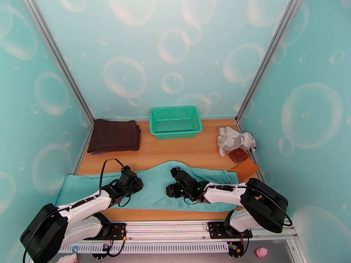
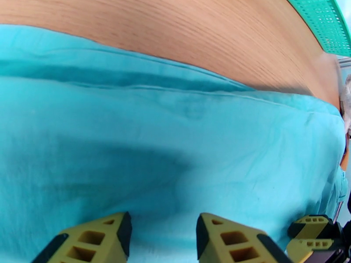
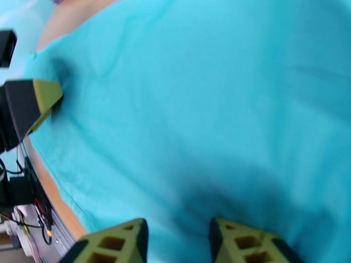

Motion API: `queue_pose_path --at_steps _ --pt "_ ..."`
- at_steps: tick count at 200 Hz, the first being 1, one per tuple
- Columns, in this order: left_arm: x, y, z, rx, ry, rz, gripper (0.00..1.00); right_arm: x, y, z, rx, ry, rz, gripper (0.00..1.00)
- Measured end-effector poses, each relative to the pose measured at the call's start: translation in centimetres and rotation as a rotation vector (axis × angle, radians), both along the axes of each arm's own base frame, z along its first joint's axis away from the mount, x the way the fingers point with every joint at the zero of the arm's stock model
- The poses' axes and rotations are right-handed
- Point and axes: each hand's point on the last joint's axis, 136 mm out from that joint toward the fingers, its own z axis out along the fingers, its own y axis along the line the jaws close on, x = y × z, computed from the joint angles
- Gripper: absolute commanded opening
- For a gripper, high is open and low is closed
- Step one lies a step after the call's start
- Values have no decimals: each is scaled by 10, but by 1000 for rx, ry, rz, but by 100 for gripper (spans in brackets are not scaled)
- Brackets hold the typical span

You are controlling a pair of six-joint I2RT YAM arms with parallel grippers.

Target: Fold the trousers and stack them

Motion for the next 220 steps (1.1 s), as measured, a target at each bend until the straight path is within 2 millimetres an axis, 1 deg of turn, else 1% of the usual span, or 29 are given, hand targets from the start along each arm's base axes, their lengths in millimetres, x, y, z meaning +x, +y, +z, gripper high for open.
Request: queue_pose_path --at_steps 23,37,48,64,72,84,88,97,112,127,139,147,156,169,190,205,220 --pt "-1 -3 2 -7 -5 -25 45 4 -18 3 -77 -8 -65 44" --pt "-3 -9 4 -2 -11 -53 46 11 -28 14 -136 -38 -106 46" --pt "-3 -16 9 -6 -18 -78 45 21 -30 31 -155 -94 -131 47" --pt "1 -30 11 -13 -19 -106 45 35 -23 67 -123 -198 -141 47" --pt "3 -36 9 -12 -9 -120 45 42 -18 85 -94 -250 -132 48" --pt "2 -49 0 -2 20 -155 45 49 -11 105 -56 -313 -117 48" --pt "1 -54 -3 9 25 -172 45 50 -9 109 -47 -330 -111 48" --pt "4 -71 0 -6 16 -206 45 54 -5 116 -33 -360 -102 48" --pt "3 -105 0 -39 15 -289 45 58 -5 118 -36 -382 -90 49" --pt "0 -139 2 -90 18 -363 45 65 -11 117 -53 -391 -97 49" --pt "-3 -161 3 -124 25 -414 45 71 -17 118 -61 -397 -113 49" --pt "-4 -173 4 -137 31 -438 45 75 -22 120 -64 -403 -124 49" --pt "-4 -182 5 -137 34 -452 45 77 -27 122 -66 -411 -133 49" --pt "-5 -186 7 -127 35 -458 46 80 -34 127 -63 -429 -145 49" --pt "-4 -178 17 -94 17 -445 46 80 -39 138 -56 -465 -145 49" --pt "-2 -169 38 -86 -37 -426 47 81 -37 141 -55 -487 -128 49" --pt "5 -157 72 -91 -129 -397 47 83 -32 140 -58 -504 -100 49"
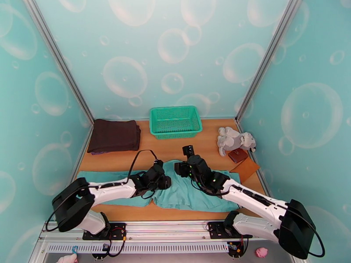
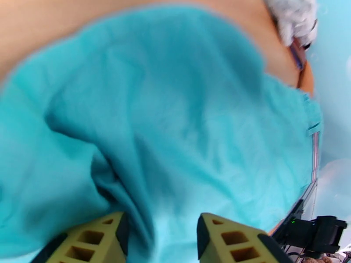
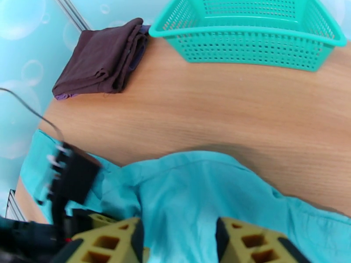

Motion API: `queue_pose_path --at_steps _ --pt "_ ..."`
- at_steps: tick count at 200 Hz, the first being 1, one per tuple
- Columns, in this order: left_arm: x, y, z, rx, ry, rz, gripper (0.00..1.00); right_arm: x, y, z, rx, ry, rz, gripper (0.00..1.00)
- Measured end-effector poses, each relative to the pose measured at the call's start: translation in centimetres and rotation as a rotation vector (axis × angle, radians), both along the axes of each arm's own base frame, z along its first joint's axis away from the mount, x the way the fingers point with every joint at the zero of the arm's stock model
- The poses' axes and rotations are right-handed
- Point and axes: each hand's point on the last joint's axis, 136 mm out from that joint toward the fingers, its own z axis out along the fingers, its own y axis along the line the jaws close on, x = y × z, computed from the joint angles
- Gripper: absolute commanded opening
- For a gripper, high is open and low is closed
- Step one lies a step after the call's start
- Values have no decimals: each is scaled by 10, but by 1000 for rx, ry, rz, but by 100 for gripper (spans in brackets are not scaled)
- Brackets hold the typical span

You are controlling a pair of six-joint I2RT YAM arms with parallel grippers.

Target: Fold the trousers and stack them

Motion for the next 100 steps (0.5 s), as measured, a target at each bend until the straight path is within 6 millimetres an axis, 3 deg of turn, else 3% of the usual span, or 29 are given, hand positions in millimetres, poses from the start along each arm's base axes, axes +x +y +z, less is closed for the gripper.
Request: queue_pose_path --at_steps 22,38,67,100 --pt "14 32 43 -30 -104 113 49 5 13 -17 -65 23 66 50" --pt "18 62 49 -20 -126 203 49 13 27 -25 -118 34 111 50" --pt "-4 107 16 28 -68 278 49 32 58 -20 -167 2 216 50" --pt "-37 126 -29 56 59 278 40 51 101 -17 -194 -32 374 50"
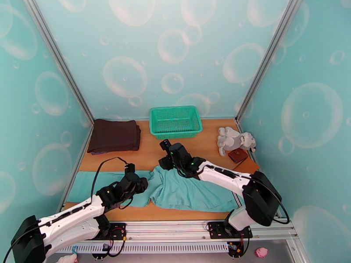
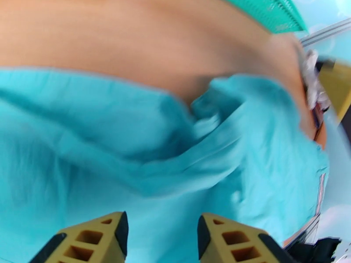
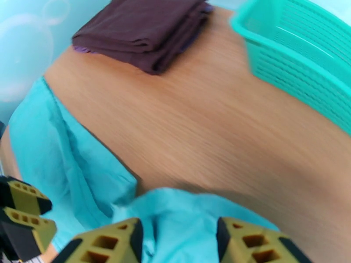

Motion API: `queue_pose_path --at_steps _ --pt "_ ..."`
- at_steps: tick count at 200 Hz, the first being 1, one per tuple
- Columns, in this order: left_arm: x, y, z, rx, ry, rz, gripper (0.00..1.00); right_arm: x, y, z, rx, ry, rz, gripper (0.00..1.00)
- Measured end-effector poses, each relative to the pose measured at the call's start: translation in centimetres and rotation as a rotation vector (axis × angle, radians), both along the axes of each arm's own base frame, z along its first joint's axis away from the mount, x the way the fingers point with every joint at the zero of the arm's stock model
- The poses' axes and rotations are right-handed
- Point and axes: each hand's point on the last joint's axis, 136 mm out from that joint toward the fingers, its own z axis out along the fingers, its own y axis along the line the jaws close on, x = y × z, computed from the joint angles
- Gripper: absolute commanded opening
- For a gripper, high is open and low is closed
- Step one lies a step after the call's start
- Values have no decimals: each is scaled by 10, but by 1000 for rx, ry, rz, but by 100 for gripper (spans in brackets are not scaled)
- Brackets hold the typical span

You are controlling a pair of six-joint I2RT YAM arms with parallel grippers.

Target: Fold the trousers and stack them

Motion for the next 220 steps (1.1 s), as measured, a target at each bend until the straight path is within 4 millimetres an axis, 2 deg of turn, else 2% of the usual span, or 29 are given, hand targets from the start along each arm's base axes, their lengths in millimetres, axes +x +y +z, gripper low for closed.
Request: queue_pose_path --at_steps 32,63,83,101,145,168,194,210,220 --pt "-24 5 -28 4 109 -1 34 8 34 -29 -39 66 168 47" --pt "-32 10 -42 13 151 14 29 4 44 -67 -94 161 243 46" --pt "-34 12 -49 29 174 30 29 -3 48 -79 -111 201 282 46" --pt "-33 13 -50 33 185 52 29 -11 53 -83 -123 226 323 41" --pt "-33 15 -51 23 205 94 29 -27 67 -84 -152 224 396 44" --pt "-34 19 -49 25 206 115 29 -29 79 -72 -154 196 430 45" --pt "-37 26 -49 31 206 140 29 -27 109 -57 -147 149 496 40" --pt "-38 30 -50 32 204 146 30 -31 126 -64 -148 156 542 39" --pt "-38 30 -50 31 202 147 30 -38 129 -77 -156 182 569 39"
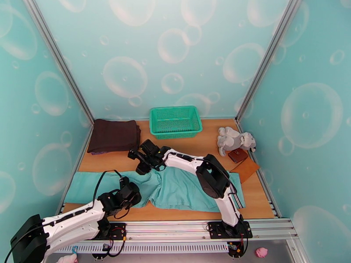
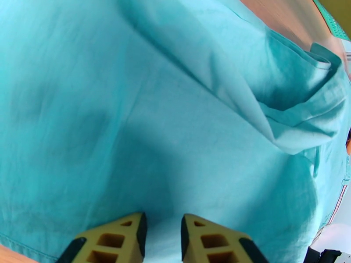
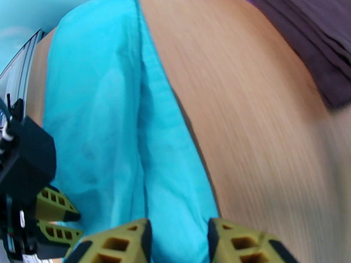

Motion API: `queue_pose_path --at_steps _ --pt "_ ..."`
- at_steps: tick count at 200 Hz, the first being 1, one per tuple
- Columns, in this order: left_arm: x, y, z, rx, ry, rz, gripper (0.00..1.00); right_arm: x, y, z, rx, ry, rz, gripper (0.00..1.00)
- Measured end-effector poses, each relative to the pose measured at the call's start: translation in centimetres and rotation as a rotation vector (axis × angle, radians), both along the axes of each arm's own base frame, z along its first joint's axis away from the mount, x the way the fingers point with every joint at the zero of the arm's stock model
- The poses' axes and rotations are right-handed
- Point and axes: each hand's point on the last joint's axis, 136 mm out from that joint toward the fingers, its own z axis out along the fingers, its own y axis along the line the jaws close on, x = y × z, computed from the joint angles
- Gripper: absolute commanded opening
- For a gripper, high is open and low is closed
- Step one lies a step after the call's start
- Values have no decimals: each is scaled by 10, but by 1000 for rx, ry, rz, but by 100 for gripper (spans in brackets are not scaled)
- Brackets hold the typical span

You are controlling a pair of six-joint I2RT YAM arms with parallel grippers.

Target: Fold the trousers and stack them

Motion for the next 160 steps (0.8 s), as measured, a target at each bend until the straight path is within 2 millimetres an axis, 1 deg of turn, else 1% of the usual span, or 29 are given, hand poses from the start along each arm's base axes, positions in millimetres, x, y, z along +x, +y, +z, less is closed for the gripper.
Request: queue_pose_path --at_steps 21,39,63,95,134,160 --pt "0 0 0 -2 -2 0 30 -14 -5 -31 -57 73 28 38" --pt "0 0 0 -2 -2 -1 30 -21 -9 -43 -82 109 41 38" --pt "0 0 0 -1 -3 -4 30 -23 -10 -44 -90 117 45 37" --pt "0 0 0 2 -3 -8 30 -23 -11 -45 -93 116 51 33" --pt "0 0 0 1 -5 -8 30 -18 -11 -45 -97 118 47 23" --pt "0 0 0 0 -5 -7 30 -14 -13 -43 -100 121 39 19"
